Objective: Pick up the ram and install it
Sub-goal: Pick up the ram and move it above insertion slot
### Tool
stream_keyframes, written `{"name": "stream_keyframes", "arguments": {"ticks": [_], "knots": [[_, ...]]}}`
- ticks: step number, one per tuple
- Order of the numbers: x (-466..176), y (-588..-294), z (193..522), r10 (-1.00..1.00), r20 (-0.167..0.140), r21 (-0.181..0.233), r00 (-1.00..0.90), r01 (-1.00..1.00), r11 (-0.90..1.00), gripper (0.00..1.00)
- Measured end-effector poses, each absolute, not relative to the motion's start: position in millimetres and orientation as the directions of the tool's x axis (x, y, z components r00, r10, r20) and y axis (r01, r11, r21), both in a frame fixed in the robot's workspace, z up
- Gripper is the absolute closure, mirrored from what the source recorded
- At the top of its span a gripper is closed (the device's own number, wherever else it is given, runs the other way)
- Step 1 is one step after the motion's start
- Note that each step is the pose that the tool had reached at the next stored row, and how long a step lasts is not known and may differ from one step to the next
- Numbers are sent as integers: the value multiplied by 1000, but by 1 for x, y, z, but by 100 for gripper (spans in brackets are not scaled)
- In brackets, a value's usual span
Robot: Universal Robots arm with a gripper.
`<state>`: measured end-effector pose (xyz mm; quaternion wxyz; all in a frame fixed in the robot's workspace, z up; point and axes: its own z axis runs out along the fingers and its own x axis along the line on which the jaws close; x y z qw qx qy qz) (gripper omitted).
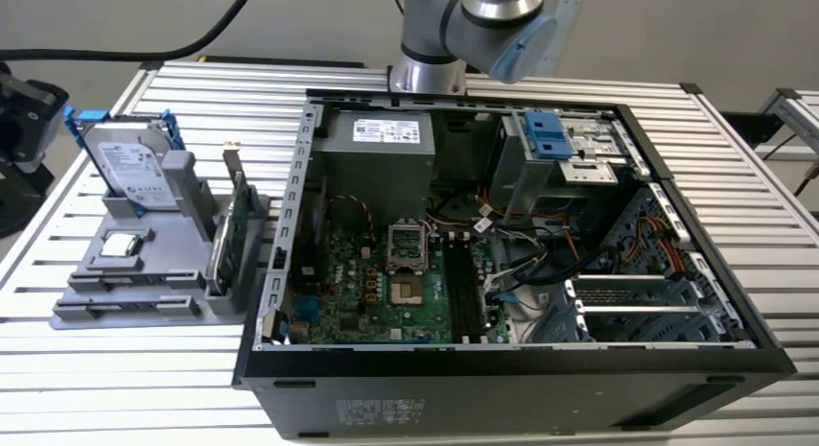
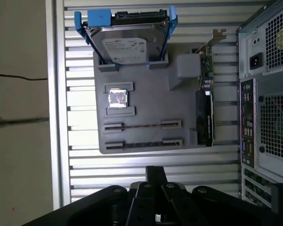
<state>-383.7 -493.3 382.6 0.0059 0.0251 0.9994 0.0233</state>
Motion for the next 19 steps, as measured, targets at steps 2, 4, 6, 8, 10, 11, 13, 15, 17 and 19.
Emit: {"name": "stream_keyframes", "arguments": {"ticks": [2,4,6,8,10,11,13,15,17,19], "knots": [[-384,-493,381,58,-11,47,-998,58,997,100],[-384,-493,379,69,-11,47,-998,69,997,100],[-384,-493,377,80,-11,46,-997,79,996,100],[-384,-493,376,91,-11,46,-996,91,995,100],[-384,-493,374,105,-11,46,-994,104,994,100],[-384,-493,373,111,-11,46,-994,111,993,100],[-384,-493,372,125,-11,46,-992,124,991,100],[-384,-493,370,138,-11,45,-990,137,989,100],[-384,-493,369,151,-11,45,-989,150,988,100],[-384,-493,368,164,-11,45,-986,163,986,100]]}}
